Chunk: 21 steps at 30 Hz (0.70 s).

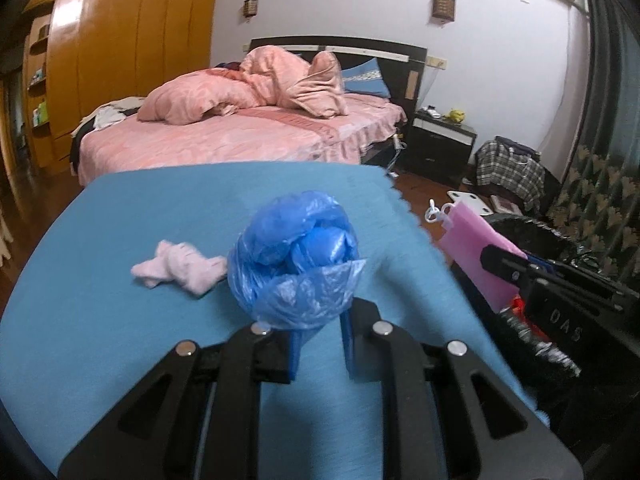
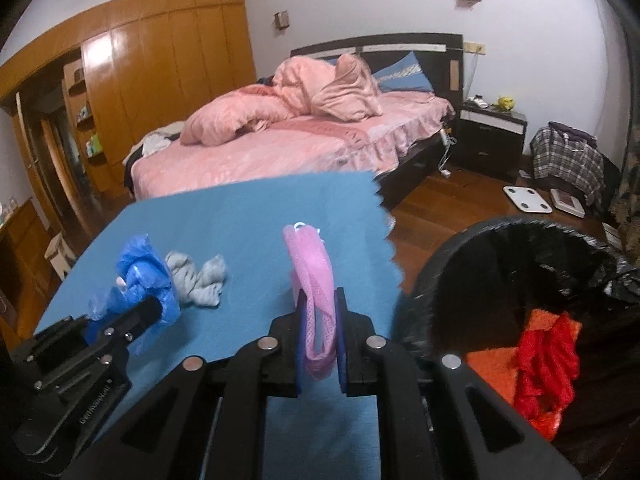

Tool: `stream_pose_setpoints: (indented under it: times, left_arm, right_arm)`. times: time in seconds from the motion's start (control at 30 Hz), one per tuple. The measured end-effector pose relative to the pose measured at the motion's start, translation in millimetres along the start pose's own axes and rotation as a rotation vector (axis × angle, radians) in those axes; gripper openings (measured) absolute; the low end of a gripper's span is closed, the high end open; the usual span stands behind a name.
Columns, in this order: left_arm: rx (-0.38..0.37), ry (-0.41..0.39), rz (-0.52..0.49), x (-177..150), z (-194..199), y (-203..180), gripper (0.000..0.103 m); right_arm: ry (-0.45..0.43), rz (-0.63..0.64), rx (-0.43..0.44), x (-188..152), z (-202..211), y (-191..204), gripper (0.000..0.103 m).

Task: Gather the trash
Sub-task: 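Lift the blue bag and pink strap and carry them toward the bin, then open both grippers over the bin to drop the blue bag and pink strap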

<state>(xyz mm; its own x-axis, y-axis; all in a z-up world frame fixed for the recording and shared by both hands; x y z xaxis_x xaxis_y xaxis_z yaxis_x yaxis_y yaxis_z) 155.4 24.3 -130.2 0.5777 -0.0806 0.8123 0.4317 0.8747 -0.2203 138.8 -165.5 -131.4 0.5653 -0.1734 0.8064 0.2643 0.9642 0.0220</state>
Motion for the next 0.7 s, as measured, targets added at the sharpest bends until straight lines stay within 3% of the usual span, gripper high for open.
stream_pose_setpoints:
  times: [0.3,0.7]
  left_arm:
    - [-0.155,-0.008,-0.081,21,-29,-71,0.016]
    - [-0.330,0.019,-0.167,25,-69,-163,0.016]
  right_arm:
    - [-0.056,-0.098,-0.156,19,19,-87,0.012]
    - [-0.056,-0.197,-0.328,17,24,-181,0.012]
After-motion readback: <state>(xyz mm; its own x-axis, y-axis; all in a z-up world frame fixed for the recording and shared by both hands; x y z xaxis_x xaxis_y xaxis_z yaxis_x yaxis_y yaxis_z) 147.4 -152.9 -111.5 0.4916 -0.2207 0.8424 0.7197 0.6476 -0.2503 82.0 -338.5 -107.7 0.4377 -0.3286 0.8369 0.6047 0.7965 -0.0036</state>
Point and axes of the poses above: each gripper's, at about its wrist camera, not at the fingertips, and z roughly against the way its jaws point, y to its left, x to its top, the point moved 1 cm from there along -z, roughly the way its jaws point, and after that the axes turned 12 degrees about -x, right-handed, at the moved point
